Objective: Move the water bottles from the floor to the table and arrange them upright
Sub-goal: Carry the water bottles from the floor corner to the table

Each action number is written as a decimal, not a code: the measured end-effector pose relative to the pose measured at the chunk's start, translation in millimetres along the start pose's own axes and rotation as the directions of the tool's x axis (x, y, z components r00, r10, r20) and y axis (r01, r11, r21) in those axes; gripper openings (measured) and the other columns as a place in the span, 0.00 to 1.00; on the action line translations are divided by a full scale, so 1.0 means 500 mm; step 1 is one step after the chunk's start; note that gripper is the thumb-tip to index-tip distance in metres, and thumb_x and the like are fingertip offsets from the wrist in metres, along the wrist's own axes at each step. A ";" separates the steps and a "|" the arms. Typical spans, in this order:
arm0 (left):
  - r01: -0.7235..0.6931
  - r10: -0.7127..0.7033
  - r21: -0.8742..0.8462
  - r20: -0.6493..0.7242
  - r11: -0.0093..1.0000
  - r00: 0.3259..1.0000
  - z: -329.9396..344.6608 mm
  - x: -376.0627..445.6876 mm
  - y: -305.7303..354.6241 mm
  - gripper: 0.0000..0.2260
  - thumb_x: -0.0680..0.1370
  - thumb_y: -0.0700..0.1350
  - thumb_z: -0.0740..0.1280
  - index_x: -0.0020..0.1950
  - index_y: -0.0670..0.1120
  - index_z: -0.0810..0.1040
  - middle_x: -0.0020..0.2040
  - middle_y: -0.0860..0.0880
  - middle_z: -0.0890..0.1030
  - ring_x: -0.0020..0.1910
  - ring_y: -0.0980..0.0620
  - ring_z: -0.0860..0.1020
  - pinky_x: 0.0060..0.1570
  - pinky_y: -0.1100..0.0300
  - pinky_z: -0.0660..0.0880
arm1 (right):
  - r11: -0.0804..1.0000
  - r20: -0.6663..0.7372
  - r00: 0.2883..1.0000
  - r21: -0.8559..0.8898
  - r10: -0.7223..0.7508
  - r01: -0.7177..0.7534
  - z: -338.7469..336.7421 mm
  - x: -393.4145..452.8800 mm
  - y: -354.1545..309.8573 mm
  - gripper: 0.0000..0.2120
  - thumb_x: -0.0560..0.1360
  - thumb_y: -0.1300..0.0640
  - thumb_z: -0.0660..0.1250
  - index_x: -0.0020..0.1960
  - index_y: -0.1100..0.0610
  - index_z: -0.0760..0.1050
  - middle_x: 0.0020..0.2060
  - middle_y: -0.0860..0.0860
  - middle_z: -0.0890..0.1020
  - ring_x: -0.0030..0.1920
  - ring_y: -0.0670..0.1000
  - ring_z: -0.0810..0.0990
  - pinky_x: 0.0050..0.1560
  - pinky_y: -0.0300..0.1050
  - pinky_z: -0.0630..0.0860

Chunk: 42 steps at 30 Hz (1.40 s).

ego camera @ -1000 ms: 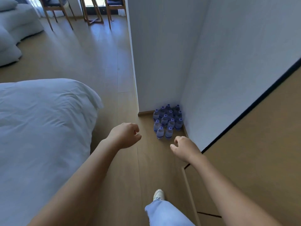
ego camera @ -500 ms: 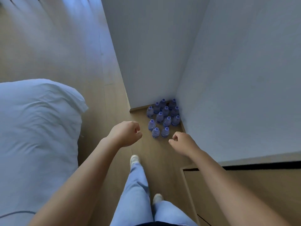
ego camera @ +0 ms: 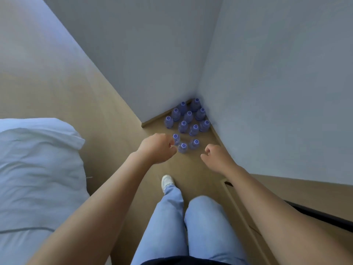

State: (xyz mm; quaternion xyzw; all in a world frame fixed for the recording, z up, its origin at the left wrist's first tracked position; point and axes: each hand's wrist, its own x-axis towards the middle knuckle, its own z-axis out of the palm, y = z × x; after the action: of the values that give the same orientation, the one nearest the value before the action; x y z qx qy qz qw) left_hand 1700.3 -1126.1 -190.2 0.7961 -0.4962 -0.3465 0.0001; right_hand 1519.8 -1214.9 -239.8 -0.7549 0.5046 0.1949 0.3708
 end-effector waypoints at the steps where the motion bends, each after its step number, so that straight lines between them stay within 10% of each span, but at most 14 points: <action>1: 0.002 -0.002 -0.024 0.006 1.000 1.000 0.008 0.016 -0.002 0.10 0.75 0.50 0.61 0.52 0.47 0.76 0.51 0.49 0.81 0.50 0.46 0.77 0.49 0.54 0.75 | 1.000 0.005 1.000 -0.001 0.011 -0.011 0.003 0.014 0.003 0.08 0.74 0.52 0.61 0.51 0.54 0.70 0.48 0.54 0.75 0.49 0.53 0.73 0.50 0.44 0.69; 25: 0.245 -0.255 -0.295 0.005 0.924 0.967 0.636 0.576 -0.165 0.17 0.74 0.45 0.65 0.62 0.47 0.72 0.57 0.45 0.77 0.53 0.43 0.77 0.48 0.55 0.72 | 0.988 -0.066 0.989 0.098 0.129 -0.122 0.358 0.590 0.275 0.22 0.76 0.55 0.62 0.68 0.57 0.64 0.63 0.54 0.74 0.59 0.57 0.76 0.54 0.49 0.74; 42: 0.310 -0.303 -0.152 0.070 0.938 0.950 0.758 0.718 -0.180 0.19 0.75 0.44 0.65 0.64 0.44 0.67 0.60 0.42 0.69 0.52 0.39 0.75 0.41 0.54 0.67 | 0.993 0.003 1.000 -0.115 0.019 -0.019 0.433 0.784 0.304 0.14 0.75 0.64 0.63 0.61 0.62 0.68 0.62 0.58 0.69 0.60 0.59 0.72 0.53 0.46 0.69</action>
State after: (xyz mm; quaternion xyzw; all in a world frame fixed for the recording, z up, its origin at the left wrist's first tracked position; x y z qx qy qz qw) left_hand 1658.3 -1233.5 -707.1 0.8529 -0.3362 -0.3995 -0.0009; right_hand 1561.8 -1325.9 -697.7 -0.7699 0.4990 0.2286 0.3257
